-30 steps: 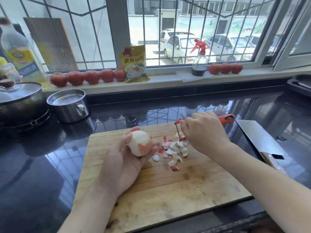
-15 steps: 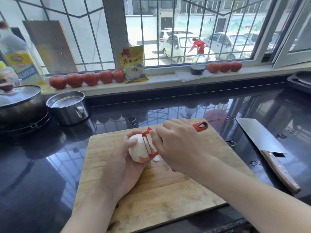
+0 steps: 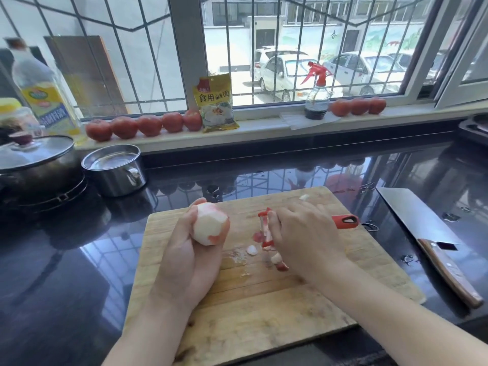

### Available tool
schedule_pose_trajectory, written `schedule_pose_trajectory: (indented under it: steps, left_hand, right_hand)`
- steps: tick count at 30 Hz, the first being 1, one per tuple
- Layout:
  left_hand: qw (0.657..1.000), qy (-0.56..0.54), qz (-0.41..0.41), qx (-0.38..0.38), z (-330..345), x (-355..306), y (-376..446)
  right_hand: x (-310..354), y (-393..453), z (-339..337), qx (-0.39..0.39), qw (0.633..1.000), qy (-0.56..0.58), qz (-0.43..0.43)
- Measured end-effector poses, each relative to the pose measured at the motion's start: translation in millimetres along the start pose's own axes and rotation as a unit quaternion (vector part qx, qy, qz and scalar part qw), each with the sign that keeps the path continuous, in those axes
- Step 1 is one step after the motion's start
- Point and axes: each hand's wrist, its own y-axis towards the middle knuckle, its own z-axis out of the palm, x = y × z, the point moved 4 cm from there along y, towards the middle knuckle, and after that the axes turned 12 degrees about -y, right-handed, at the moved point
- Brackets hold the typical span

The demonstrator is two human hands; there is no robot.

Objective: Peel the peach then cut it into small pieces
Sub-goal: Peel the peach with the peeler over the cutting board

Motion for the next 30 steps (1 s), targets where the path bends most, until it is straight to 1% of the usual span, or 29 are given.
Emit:
schedule_pose_trajectory:
  steps: [2,4,6,7,10,12,15,20,22,25,26,29,30]
  left_hand:
    - [1.0,0.017,-0.001,-0.004,-2.3,-0.1,1.5]
    - [0.999,0.041,-0.005,-0.004,-3.3,1.9,2.4]
    - [0.998,0.056,-0.011,-0.005,-2.9,2.9,2.9]
    - [0.998,0.063,-0.013,-0.005,-2.2,3.4,3.2]
    - [0.997,0.072,-0.018,0.013,-1.6,4.7,4.3]
    - [0.996,0.084,-0.023,0.019,-1.1,5.4,3.9]
    - [0.993,0.107,-0.026,0.031,-0.5,7.3,2.8]
    - [0.989,0.14,-0.021,0.039,0.6,7.6,1.8]
    - [0.989,0.142,-0.022,0.039,1.4,7.0,0.8]
    - [0.994,0.101,-0.028,0.023,3.1,6.1,-1.7]
    - [0.996,0.083,-0.029,0.016,3.2,5.4,-2.0]
    - [0.999,0.044,-0.02,0.002,3.0,2.9,-1.8]
    - [0.999,0.043,-0.02,-0.002,3.2,2.8,-1.8]
  right_hand:
    - [-15.2,3.4,-0.2,0.003,1.0,-0.015,0.013]
    - [-21.6,7.3,-2.0,0.014,0.999,-0.041,-0.001]
    - [-20.1,8.1,-3.6,0.008,0.999,-0.035,-0.016]
    - [-18.5,8.0,-6.2,-0.006,1.0,-0.023,-0.016]
    - [-8.6,7.4,-20.4,-0.069,0.997,0.046,-0.004]
    - [4.4,7.4,-28.9,-0.086,0.994,0.072,-0.02]
    - [24.1,4.2,-34.4,-0.092,0.992,0.07,-0.043]
    - [38.1,2.6,-30.4,-0.086,0.995,0.044,-0.037]
    - [36.4,3.9,-30.9,-0.108,0.992,0.051,-0.033]
    - [26.7,6.0,-25.6,-0.131,0.99,0.045,-0.029]
    - [21.6,6.9,-19.3,-0.123,0.992,0.029,-0.026]
    - [0.6,11.2,4.1,-0.052,0.998,-0.029,-0.009]
    - [-8.4,11.4,9.1,-0.039,0.999,-0.038,0.003]
